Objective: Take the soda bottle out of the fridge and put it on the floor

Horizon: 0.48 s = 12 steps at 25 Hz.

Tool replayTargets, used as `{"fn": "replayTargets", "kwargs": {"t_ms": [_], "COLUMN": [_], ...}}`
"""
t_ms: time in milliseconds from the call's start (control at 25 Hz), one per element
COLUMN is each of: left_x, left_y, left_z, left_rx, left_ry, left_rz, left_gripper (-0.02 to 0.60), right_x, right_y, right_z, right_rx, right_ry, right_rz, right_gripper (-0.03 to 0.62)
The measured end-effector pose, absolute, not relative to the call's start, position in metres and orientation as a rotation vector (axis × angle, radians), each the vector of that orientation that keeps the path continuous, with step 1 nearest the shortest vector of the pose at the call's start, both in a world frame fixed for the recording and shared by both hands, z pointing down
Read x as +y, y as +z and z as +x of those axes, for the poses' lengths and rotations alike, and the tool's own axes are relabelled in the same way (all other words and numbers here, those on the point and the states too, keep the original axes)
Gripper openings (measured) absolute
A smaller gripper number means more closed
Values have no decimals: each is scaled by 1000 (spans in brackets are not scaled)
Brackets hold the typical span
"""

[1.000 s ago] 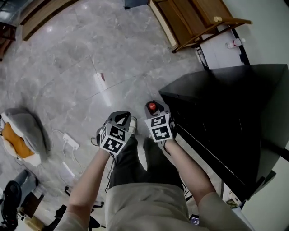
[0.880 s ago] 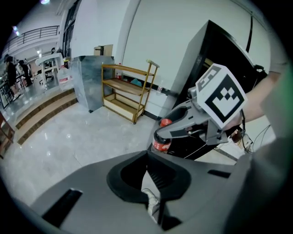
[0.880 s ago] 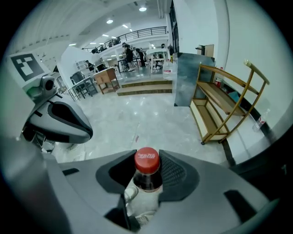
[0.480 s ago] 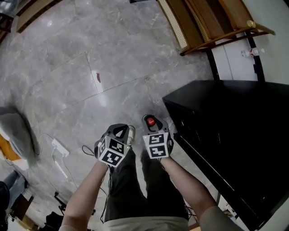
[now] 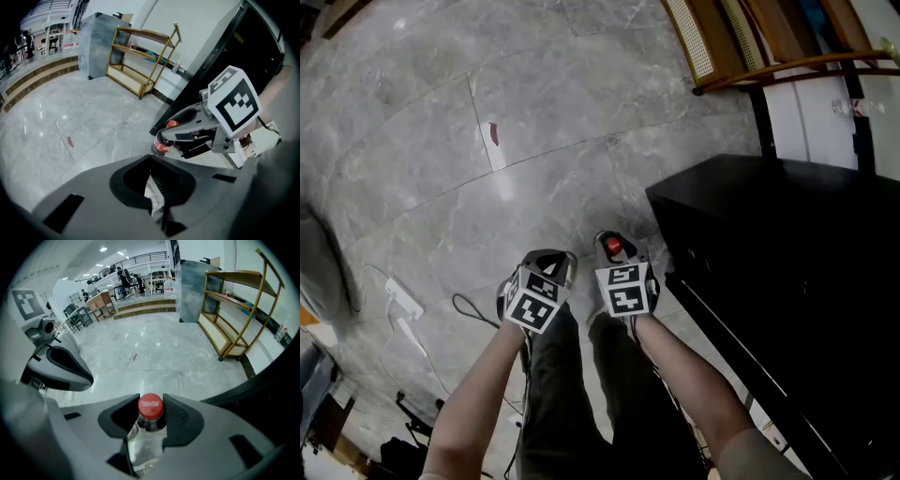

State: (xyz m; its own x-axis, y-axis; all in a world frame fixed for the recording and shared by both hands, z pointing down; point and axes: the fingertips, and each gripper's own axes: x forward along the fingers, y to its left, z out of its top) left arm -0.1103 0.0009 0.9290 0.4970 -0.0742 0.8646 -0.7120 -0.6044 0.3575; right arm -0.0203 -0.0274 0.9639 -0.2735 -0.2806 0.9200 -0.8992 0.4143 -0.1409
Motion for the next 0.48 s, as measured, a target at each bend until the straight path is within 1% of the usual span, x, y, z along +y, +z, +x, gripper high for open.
{"fn": "replayTargets", "kwargs": {"t_ms": [280,480], "left_x": [10,7], "left_y": [996,1036], "left_z": [-112,-113], "left_rx": [-683,-698], "left_ry": [1051,1011], "left_rz": [1943,1903], "left_gripper": [6,6], "right_x": [-30,-33], "right_y": [1031,1077], "right_z": [-10,-7], "right_rx": [-1753,-1726], "right_ry": [860,941], "right_rz": [1121,1175], "right_gripper": [130,130]}}
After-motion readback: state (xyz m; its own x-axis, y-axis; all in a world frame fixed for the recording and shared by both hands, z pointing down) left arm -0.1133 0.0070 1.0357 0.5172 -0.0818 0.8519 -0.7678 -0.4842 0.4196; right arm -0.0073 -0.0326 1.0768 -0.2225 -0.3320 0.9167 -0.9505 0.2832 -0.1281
